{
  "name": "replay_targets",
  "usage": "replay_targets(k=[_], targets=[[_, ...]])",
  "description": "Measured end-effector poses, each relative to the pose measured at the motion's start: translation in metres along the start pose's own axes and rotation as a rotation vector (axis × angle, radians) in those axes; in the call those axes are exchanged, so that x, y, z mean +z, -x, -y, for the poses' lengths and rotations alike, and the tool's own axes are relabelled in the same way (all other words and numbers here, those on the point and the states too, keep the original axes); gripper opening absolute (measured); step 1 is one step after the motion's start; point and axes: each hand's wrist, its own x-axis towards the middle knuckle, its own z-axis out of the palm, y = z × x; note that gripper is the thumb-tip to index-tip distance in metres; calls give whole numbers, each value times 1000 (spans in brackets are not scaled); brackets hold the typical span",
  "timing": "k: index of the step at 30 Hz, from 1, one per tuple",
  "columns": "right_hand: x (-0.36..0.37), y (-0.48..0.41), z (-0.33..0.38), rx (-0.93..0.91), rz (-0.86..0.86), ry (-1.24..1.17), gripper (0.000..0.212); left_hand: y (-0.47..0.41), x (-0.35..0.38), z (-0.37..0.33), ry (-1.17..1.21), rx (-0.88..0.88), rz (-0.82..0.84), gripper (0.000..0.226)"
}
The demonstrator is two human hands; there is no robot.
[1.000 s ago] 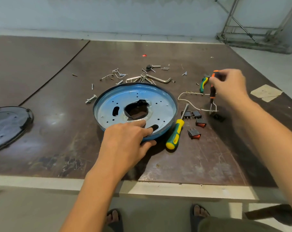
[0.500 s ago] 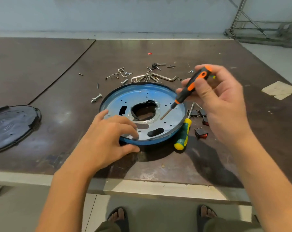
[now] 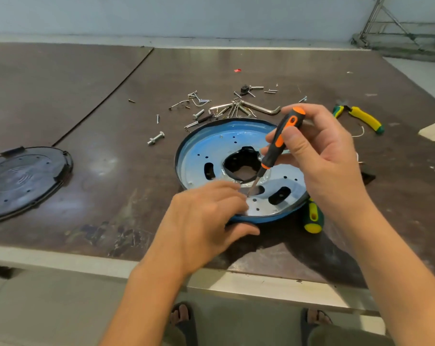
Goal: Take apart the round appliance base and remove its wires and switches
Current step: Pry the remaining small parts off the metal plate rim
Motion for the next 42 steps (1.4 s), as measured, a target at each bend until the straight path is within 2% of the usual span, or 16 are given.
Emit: replay_targets(k=[3,6,10,18,22,28,42], targets=[[-3,2,-2,5,-16,-34,19,10,-11,24,10,-91,11,54],[-4,3,-4,-4,-4,-32,19,17,-18,38,39,-180,14,61],[-4,4,-6,-30,-4,-23,20,19,-18,42,72,-233,34,54],[-21,-1,-8,-77,-87,-60,22,5,-12,7,32,-124,41,47],[-19,3,-10,-82,-29,-50,21,-11,-7,-16,-63,-81,145,44],[-22,8,-11,-86,-7,-90,29,-28,5,-33,-74,-146,97,31],[-25,12,-18,-96,15,-168,32,-23,16,-30,-159,-161,111,33]])
